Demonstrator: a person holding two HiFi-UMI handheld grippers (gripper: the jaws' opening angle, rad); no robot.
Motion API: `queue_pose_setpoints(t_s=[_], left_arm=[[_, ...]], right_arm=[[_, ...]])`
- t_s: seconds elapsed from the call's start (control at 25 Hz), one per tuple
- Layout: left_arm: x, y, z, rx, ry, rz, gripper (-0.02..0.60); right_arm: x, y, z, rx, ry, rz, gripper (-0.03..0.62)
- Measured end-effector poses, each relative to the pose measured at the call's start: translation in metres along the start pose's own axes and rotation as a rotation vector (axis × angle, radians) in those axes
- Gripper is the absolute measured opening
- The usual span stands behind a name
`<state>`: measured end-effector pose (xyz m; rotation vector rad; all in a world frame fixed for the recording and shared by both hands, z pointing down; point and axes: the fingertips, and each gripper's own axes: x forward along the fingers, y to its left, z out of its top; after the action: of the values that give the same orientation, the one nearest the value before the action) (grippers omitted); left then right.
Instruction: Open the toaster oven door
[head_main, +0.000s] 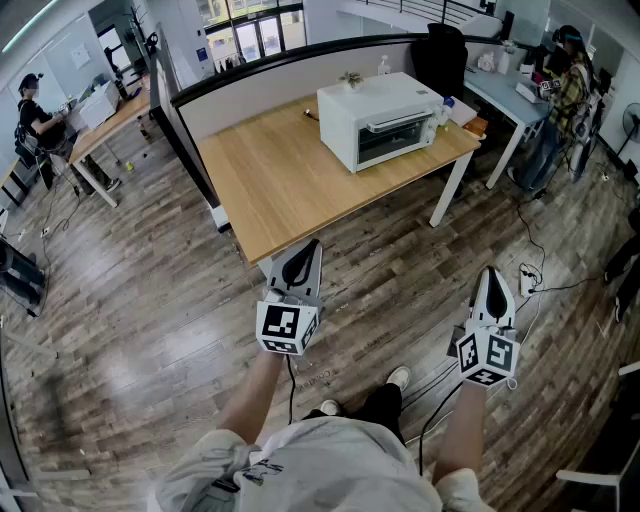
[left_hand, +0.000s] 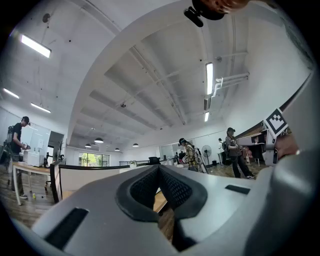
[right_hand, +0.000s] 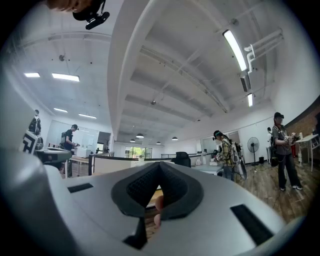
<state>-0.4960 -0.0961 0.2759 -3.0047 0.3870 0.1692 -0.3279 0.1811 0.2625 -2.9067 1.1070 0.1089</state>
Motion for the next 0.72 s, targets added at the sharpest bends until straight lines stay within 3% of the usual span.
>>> queue_pose_setpoints(t_s=[0.6,0.72], left_arm=[[0.074,-0.035,-0.021,0.002,0.066,-0.004,0.009],[0.095,-0.049,-0.024,0.005,0.078,-0.014,0.010]], right_arm=[[0.041,-0.048,-0.027,0.061,0.028,0.023,0.018],[0.053,-0.064,-0.034,0.071,0.041,0.046,0.122]])
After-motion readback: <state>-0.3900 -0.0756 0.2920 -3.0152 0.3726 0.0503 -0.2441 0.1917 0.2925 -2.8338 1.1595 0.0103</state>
